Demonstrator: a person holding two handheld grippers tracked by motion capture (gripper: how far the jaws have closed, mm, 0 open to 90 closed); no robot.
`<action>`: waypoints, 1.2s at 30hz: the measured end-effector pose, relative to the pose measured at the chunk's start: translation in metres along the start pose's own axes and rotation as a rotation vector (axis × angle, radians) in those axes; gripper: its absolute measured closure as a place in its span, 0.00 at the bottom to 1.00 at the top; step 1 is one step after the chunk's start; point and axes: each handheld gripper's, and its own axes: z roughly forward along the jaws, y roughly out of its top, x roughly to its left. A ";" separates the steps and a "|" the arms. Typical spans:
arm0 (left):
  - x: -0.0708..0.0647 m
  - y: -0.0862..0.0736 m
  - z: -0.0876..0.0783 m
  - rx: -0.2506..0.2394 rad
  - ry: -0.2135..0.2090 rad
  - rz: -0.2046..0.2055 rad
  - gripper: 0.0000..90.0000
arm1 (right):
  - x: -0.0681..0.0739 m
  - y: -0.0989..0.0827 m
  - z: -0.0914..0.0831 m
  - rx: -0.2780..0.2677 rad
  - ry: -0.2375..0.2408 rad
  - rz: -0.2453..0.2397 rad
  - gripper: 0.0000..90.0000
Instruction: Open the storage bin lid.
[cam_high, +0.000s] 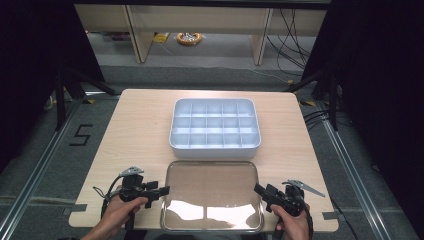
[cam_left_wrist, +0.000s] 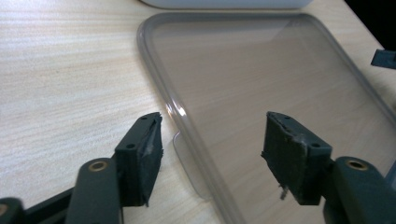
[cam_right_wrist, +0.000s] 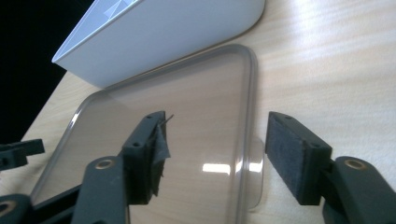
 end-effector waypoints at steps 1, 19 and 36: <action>0.000 0.000 -0.001 0.004 -0.003 0.007 0.39 | 0.002 0.000 0.000 -0.001 0.004 0.031 0.42; 0.000 0.004 -0.004 -0.028 -0.065 0.027 0.26 | 0.019 0.003 -0.010 0.022 0.011 0.079 0.34; -0.003 0.004 -0.012 -0.062 -0.101 0.110 0.16 | 0.017 0.003 -0.012 -0.050 0.002 -0.071 0.23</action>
